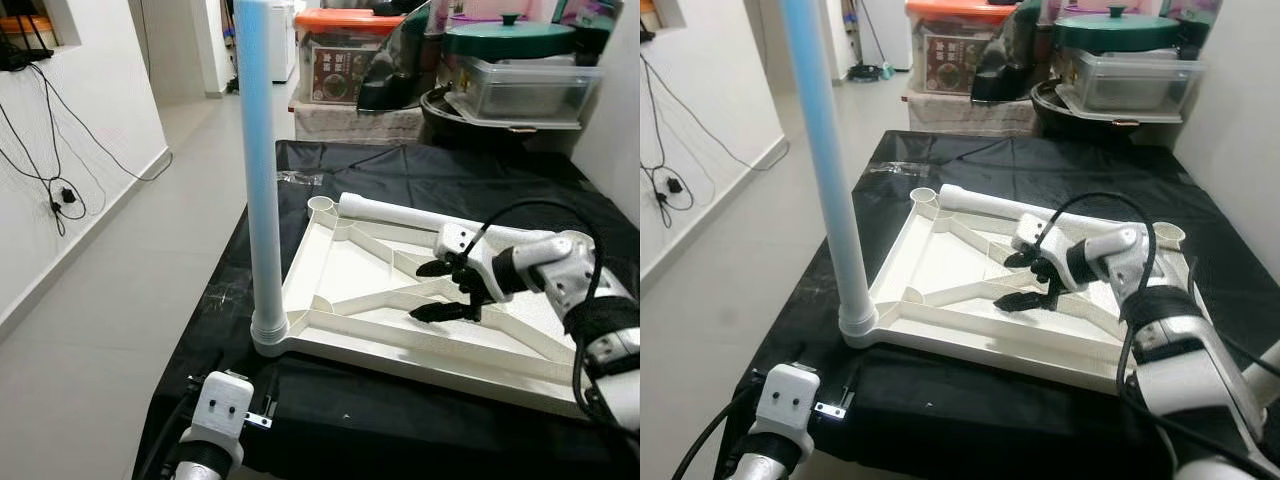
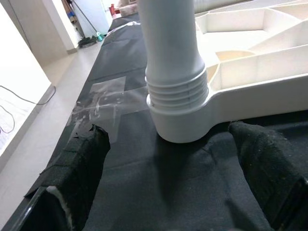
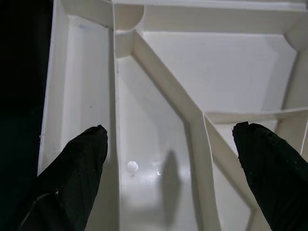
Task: Building children table
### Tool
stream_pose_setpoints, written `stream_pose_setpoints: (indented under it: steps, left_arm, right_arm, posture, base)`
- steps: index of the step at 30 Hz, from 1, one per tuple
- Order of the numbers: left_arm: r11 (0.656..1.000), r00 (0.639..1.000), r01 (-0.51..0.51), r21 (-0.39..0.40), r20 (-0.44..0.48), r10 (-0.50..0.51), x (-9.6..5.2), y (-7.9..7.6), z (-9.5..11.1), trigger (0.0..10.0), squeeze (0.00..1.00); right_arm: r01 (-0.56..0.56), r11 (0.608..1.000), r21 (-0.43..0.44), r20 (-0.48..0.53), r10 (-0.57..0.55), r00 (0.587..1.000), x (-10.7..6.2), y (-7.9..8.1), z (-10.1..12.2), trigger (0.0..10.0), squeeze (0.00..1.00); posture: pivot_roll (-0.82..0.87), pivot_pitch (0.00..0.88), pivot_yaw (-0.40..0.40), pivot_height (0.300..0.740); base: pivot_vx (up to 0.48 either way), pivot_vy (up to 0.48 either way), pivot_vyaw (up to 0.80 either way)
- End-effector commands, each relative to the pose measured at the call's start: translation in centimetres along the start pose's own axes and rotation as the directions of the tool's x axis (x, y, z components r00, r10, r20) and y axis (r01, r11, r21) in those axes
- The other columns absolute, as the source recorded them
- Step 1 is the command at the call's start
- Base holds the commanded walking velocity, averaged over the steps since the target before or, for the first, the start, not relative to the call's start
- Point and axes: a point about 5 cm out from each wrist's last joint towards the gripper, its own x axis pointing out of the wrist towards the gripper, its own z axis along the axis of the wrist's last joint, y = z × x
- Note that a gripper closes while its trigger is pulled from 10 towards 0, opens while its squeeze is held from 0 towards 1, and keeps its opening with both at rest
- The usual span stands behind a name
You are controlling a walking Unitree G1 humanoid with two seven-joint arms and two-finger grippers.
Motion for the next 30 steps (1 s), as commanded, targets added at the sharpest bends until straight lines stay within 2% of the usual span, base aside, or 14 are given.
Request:
stream_pose_setpoints:
  steps: [1,4,6,11,15,21,25,26,27,28,30]
  left_arm:
    - [1.000,1.000,0.001,0.005,-0.004,-0.001,-0.1,-0.2,0.0,10.0,0.00]
    - [1.000,1.000,-0.004,0.002,-0.004,0.004,-0.1,-0.2,0.1,10.0,0.00]
    - [1.000,1.000,-0.004,0.002,-0.002,0.004,-0.1,-0.3,0.1,10.0,0.00]
    - [1.000,1.000,-0.004,-0.001,-0.002,0.004,-0.2,-0.4,0.2,10.0,0.00]
    - [1.000,1.000,-0.001,-0.003,-0.004,0.001,-0.2,-0.4,0.1,10.0,0.00]
    - [1.000,1.000,-0.001,-0.005,-0.006,0.001,-0.2,-0.5,0.1,10.0,0.00]
    - [1.000,1.000,-0.002,-0.006,-0.007,0.002,-0.2,-0.5,0.1,10.0,0.00]
    - [1.000,1.000,-0.002,-0.006,-0.008,0.002,-0.2,-0.5,0.1,10.0,0.00]
    - [1.000,1.000,-0.002,-0.006,-0.008,0.002,-0.2,-0.5,0.1,10.0,0.00]
    - [1.000,1.000,-0.001,-0.007,-0.007,0.001,-0.2,-0.5,0.1,10.0,0.00]
    - [1.000,1.000,-0.001,-0.007,-0.007,0.001,-0.2,-0.5,0.1,10.0,0.00]
  right_arm:
    - [-0.022,0.999,-0.023,-0.019,0.022,1.000,0.2,0.0,0.4,10.0,0.00]
    - [-0.012,0.993,-0.120,-0.127,-0.003,0.992,1.5,-0.4,1.7,10.0,0.00]
    - [-0.007,0.991,-0.134,-0.160,-0.014,0.987,1.9,-0.4,1.7,10.0,0.00]
    - [-0.033,0.990,-0.135,-0.257,-0.003,0.966,2.7,-0.1,1.0,10.0,0.00]
    - [-0.137,0.983,-0.122,-0.318,0.092,0.944,3.0,0.6,0.3,10.0,0.00]
    - [-0.223,0.970,-0.099,-0.307,0.184,0.934,3.0,1.0,0.3,10.0,0.00]
    - [-0.223,0.969,-0.108,-0.343,0.174,0.923,3.1,1.1,-0.1,10.0,0.00]
    - [-0.216,0.968,-0.126,-0.389,0.152,0.909,3.3,1.2,-0.7,10.0,0.00]
    - [-0.216,0.968,-0.126,-0.389,0.152,0.909,3.3,1.2,-0.7,10.0,0.00]
    - [-0.206,0.966,-0.156,-0.453,0.116,0.884,3.6,1.3,-1.6,10.0,0.00]
    - [-0.205,0.965,-0.166,-0.476,0.104,0.873,3.8,1.4,-1.8,10.0,0.00]
  posture:
    - [0.08,0.000,-0.040,0.740]
    - [0.07,0.000,-0.043,0.740]
    - [0.08,0.000,-0.045,0.740]
    - [0.07,0.000,-0.046,0.740]
    - [0.07,0.000,-0.046,0.740]
    - [0.06,0.000,-0.047,0.740]
    - [0.06,0.000,-0.047,0.740]
    - [0.06,0.000,-0.046,0.740]
    - [0.06,0.000,-0.046,0.740]
    - [0.06,0.000,-0.046,0.740]
    - [0.06,0.000,-0.046,0.740]
  base:
    - [0.000,0.000,0.00]
    - [0.000,0.000,0.00]
    - [0.000,0.000,0.00]
    - [0.000,0.000,0.00]
    - [0.000,0.000,0.00]
    - [0.000,0.000,0.00]
    - [0.000,0.000,0.00]
    - [0.000,0.000,0.00]
    - [0.000,0.000,0.00]
    - [0.000,0.000,0.00]
    - [0.000,0.000,0.00]
